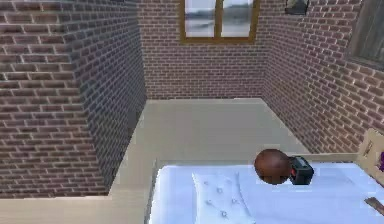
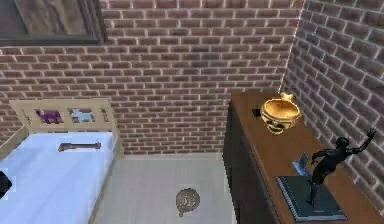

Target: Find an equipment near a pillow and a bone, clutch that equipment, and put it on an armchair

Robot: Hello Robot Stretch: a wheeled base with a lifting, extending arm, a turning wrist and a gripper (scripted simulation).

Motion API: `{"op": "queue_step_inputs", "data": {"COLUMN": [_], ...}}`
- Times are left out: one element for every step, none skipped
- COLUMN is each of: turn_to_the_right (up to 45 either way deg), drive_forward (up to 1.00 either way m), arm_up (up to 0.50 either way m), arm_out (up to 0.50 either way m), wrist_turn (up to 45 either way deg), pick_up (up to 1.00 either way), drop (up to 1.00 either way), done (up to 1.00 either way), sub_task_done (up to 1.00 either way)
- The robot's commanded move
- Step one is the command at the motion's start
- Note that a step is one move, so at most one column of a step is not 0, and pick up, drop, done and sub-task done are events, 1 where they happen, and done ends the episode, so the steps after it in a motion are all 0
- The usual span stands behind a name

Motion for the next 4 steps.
{"op": "queue_step_inputs", "data": {"turn_to_the_right": [-45.0,-18.0,45.0,45.0], "drive_forward": [0.00,0.00,0.00,0.00], "arm_up": [0.00,0.00,0.00,0.00], "arm_out": [0.00,0.00,0.00,0.00], "wrist_turn": [0.0,0.0,0.0,0.0], "pick_up": [0.00,0.00,0.00,0.00], "drop": [0.00,0.00,0.00,0.00], "done": [0.00,0.00,0.00,0.00], "sub_task_done": [0.00,0.00,0.00,0.00]}}
